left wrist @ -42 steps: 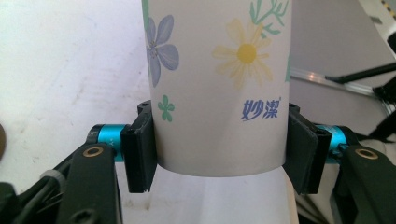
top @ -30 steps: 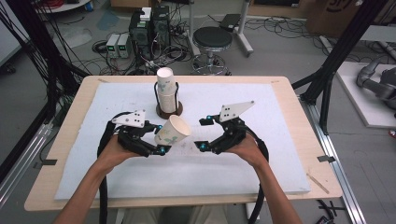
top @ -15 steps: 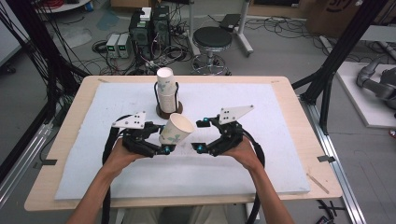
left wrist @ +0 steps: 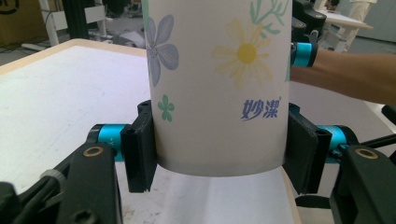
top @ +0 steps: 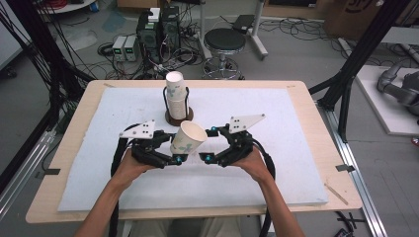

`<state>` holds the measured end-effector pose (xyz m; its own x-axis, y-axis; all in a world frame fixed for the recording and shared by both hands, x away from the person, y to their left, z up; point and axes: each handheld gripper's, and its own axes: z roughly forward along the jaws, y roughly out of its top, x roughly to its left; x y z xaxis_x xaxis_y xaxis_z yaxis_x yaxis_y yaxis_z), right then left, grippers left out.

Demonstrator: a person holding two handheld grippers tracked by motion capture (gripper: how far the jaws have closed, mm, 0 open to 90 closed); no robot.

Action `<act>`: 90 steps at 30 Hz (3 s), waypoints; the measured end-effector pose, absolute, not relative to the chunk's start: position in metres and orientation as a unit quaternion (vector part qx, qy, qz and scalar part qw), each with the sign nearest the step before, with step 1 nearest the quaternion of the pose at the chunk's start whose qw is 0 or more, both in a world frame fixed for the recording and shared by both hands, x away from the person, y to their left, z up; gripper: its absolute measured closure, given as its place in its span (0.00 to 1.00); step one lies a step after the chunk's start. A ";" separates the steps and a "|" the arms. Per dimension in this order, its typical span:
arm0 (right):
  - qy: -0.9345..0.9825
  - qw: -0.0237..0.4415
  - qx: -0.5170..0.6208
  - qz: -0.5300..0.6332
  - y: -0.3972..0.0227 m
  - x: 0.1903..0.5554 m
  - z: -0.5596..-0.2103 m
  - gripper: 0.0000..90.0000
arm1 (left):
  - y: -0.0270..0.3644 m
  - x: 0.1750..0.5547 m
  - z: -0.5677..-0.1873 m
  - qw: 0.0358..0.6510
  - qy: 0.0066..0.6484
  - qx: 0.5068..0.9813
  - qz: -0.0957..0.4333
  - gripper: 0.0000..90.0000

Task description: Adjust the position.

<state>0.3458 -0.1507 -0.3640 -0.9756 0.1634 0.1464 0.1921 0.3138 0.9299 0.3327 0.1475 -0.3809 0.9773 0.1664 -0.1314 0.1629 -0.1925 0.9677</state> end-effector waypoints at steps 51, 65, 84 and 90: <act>-0.761 0.066 -0.077 -0.641 -0.133 0.348 -0.360 0.37 | 0.130 0.331 -0.386 0.639 0.075 0.765 -0.016 0.41; -0.760 0.054 -0.085 -0.642 -0.142 0.349 -0.357 0.36 | 0.138 0.333 -0.387 0.600 0.125 0.790 -0.007 0.02; -0.775 0.029 -0.097 -0.624 -0.144 0.349 -0.356 0.36 | 0.161 0.328 -0.386 0.569 0.164 0.805 0.047 0.02; -0.776 0.013 -0.107 -0.622 -0.148 0.350 -0.355 0.36 | 0.178 0.324 -0.393 0.559 0.194 0.802 0.082 0.02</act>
<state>0.3499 -0.1481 -0.3549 -0.9769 0.1493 0.1532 0.1821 0.2044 0.9618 0.3244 0.1778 -0.3930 0.9116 0.4019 -0.0858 0.2196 -0.3000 0.9283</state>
